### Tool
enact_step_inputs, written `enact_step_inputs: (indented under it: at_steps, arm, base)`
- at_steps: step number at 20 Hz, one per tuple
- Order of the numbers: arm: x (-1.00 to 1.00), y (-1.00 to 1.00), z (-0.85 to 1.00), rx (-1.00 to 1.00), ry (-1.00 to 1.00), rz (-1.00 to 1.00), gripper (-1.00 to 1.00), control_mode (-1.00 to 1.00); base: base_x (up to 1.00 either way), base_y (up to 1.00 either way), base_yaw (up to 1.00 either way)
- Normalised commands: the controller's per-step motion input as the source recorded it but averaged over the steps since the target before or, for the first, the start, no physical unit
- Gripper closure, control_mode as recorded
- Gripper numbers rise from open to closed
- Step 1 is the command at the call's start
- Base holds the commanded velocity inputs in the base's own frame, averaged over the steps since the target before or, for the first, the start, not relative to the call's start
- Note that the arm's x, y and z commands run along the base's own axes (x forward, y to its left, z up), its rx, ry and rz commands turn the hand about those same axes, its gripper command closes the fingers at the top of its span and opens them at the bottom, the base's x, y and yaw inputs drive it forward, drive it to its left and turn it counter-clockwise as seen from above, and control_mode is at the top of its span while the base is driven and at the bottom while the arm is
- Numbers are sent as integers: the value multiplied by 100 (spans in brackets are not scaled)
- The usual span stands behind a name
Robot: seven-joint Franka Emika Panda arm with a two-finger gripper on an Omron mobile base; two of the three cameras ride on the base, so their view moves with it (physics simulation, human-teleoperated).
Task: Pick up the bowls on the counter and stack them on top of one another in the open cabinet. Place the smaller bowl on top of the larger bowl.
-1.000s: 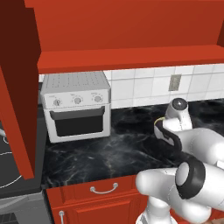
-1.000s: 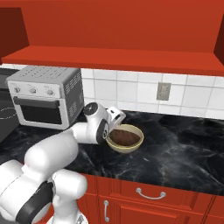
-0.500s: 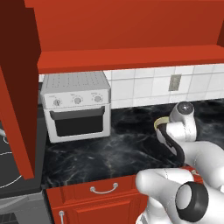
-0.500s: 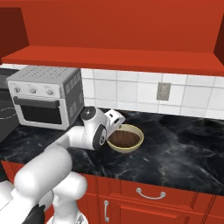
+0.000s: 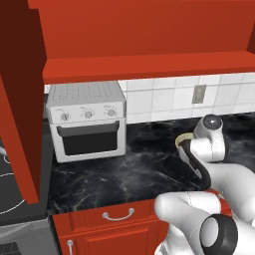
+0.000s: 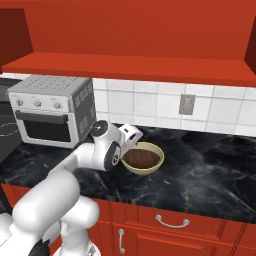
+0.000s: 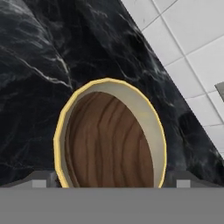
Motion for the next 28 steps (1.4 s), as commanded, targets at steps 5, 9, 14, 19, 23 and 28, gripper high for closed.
enact_step_inputs:
  at_steps: [5,9,14,19,23,28]
  arm:
    - [-10,7,18,0,0,0,-100,-100]
    - [-12,22,11,0,0,-4,-100,-100]
    - [-16,27,16,0,0,-6,-100,-100]
    - [-11,28,23,0,0,-8,-100,-100]
    - [-2,31,18,0,0,-11,-100,-100]
    - [0,24,4,0,2,-12,-100,-100]
  base:
    - [0,0,0]
    - [0,0,0]
    - [0,0,0]
    - [0,0,0]
    - [0,0,0]
    - [0,0,0]
